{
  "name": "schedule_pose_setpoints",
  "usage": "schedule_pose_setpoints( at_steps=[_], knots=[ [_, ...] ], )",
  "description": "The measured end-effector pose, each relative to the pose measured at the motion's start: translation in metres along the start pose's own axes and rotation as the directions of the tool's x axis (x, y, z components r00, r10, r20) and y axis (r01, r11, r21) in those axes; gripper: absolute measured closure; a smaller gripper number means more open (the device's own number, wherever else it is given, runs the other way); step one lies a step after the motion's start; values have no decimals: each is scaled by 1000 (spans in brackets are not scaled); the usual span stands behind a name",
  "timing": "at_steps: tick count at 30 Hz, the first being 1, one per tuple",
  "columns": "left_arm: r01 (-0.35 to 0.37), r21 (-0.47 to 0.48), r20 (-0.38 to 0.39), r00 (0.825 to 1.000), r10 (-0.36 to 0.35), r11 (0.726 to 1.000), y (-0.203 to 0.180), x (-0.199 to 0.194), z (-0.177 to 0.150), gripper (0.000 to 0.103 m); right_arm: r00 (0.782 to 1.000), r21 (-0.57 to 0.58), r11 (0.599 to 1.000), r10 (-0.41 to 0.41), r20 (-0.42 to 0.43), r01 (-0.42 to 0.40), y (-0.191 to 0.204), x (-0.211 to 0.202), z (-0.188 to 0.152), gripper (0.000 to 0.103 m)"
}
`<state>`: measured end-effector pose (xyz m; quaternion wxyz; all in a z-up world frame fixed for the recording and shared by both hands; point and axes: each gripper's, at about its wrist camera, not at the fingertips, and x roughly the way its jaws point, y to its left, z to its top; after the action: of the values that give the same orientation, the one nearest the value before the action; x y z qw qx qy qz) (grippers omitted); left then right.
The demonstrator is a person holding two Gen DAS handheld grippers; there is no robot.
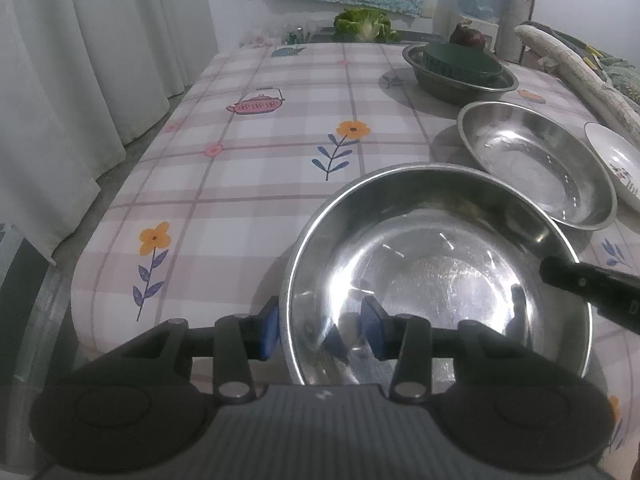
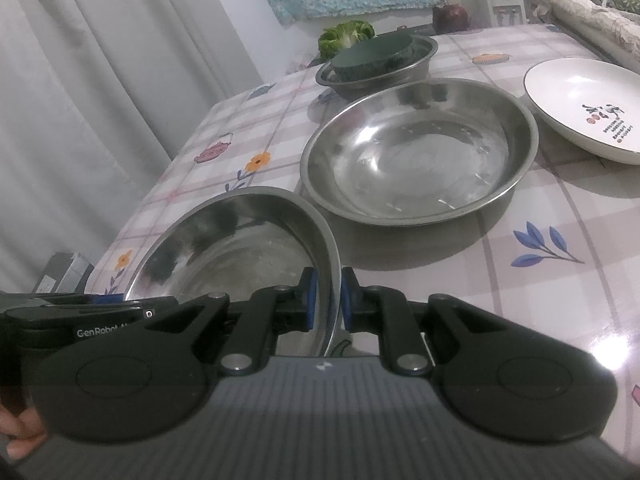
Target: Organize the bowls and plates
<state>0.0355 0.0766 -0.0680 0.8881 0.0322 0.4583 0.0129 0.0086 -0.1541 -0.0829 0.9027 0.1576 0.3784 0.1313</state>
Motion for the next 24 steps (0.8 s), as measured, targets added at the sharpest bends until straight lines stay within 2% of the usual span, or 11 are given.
schedule_pose_setpoints(
  at_steps=[24],
  knots=[
    [-11,-4,11,1000,11,1000,2,-11,1,60,1000,7,1000,16,-1,-16,1,-2,2,88]
  ],
)
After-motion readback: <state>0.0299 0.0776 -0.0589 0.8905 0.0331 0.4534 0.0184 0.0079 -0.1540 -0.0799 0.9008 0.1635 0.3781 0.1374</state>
